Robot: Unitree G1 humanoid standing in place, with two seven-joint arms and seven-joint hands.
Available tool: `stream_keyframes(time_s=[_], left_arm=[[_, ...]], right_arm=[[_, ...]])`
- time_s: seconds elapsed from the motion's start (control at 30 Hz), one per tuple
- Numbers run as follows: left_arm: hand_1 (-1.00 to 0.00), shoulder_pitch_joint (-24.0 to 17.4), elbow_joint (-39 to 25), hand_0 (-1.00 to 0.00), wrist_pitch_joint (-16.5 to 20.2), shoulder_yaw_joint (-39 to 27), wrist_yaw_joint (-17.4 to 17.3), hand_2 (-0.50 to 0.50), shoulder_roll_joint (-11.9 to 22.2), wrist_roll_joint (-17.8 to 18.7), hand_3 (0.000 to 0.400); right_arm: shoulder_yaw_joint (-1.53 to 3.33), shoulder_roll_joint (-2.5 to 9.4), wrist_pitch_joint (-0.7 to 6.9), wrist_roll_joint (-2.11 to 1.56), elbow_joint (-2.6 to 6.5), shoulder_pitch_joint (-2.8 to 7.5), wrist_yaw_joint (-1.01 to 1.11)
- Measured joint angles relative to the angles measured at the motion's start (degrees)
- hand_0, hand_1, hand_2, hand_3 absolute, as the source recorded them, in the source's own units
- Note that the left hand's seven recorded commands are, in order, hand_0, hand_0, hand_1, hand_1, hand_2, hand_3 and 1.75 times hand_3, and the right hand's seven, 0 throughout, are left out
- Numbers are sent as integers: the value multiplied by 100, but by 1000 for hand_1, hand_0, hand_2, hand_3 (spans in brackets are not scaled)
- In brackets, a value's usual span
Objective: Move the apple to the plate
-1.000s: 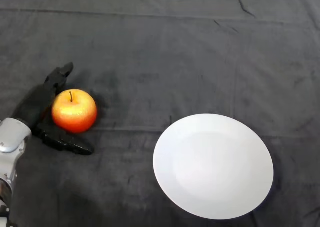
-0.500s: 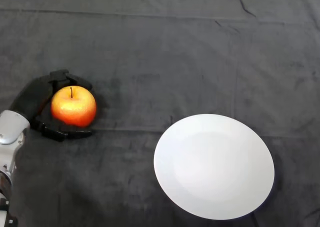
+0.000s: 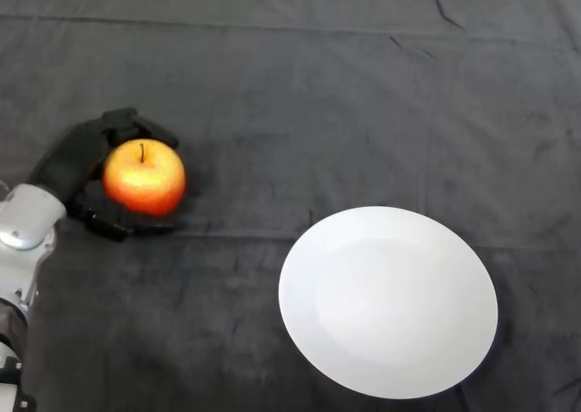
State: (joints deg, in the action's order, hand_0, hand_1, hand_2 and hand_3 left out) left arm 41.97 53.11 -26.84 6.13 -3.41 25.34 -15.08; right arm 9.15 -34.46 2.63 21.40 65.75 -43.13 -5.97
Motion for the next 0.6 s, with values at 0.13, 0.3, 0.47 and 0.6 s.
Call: stream_keyframes(time_s=[0.13,0.3,0.47,0.6], left_arm=[[-1000,-24,-454,-1000,-35,75,351,0,-22,-241,400],[-1000,-92,-1024,-1000,-42,251,644,0,-150,-488,400],[-1000,-256,-1553,-1000,30,486,819,0,-437,-697,400],[-1000,-412,-1843,-1000,157,725,820,0,-570,-830,400]], right_arm=[[0,0,1,0,-3,0,0],[0,-1,4,0,-12,0,0],[0,-4,10,-1,-24,0,0],[0,-4,10,-1,-30,1,0]])
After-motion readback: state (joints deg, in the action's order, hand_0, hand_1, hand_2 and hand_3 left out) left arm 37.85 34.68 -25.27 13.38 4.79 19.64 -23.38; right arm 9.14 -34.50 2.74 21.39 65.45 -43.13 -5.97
